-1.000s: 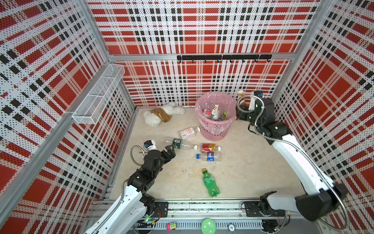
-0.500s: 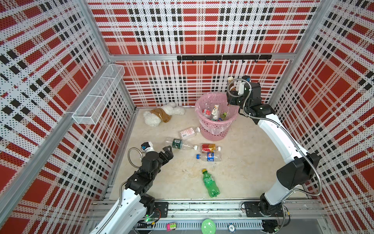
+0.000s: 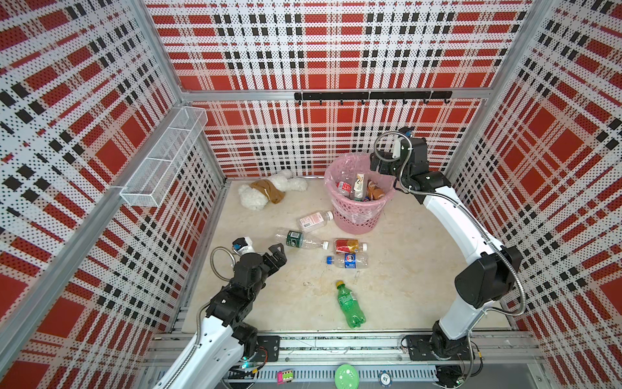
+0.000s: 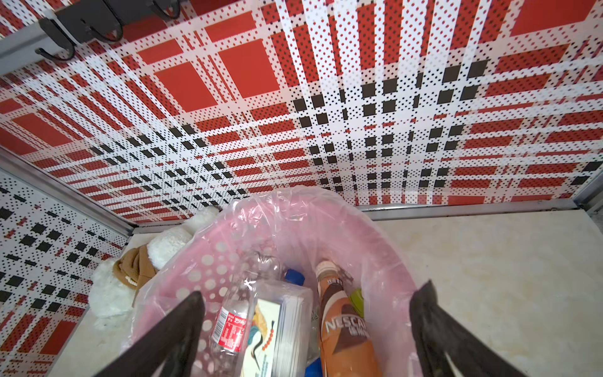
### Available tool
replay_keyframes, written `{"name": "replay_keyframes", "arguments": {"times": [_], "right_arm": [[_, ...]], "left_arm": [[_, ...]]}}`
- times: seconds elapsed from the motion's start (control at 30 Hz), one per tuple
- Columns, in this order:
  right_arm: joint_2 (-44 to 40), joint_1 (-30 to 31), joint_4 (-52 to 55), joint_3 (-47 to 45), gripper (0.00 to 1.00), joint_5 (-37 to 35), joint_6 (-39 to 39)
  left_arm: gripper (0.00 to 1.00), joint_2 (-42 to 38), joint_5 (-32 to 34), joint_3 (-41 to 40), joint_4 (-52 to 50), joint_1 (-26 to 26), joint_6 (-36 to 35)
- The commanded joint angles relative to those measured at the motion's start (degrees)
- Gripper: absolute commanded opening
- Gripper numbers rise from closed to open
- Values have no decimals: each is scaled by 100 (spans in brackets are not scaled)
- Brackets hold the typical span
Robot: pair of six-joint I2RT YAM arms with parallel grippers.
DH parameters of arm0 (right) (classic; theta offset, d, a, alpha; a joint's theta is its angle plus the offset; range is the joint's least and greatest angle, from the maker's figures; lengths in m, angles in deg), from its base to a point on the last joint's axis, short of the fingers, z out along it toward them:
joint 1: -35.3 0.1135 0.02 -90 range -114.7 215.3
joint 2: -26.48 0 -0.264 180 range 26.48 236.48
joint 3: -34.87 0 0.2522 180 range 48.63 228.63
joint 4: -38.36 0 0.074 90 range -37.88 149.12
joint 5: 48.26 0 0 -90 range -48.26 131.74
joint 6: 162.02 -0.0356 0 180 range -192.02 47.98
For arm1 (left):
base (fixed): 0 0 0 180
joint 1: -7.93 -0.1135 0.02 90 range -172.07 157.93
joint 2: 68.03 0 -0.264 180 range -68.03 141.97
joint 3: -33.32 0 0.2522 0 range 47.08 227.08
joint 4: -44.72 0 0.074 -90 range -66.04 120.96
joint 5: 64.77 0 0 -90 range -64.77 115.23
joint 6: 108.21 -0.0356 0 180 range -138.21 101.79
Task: Throw the plastic bottles in the bin
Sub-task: Throw the plastic bottle into the trash bin.
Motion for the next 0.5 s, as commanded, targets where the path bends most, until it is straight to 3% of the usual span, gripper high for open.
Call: {"name": "replay_keyframes", "arguments": {"times": [0.0, 0.2, 0.3, 0.47], "right_arm": [[-995, -4, -553, -546, 100, -202, 100], [-3012, -4, -1451, -3592, 100, -164, -249], [-3818, -9, -1385, -5041, 100, -239, -499], [-4597, -12, -559, -5961, 100, -581, -715]], "left_arm": [[99, 97, -50, 12, 29, -43, 22], [99, 341, -176, -21, 211, -20, 121], [99, 393, -218, 2, 208, 19, 173], [99, 384, -230, 13, 76, 255, 411]]}}
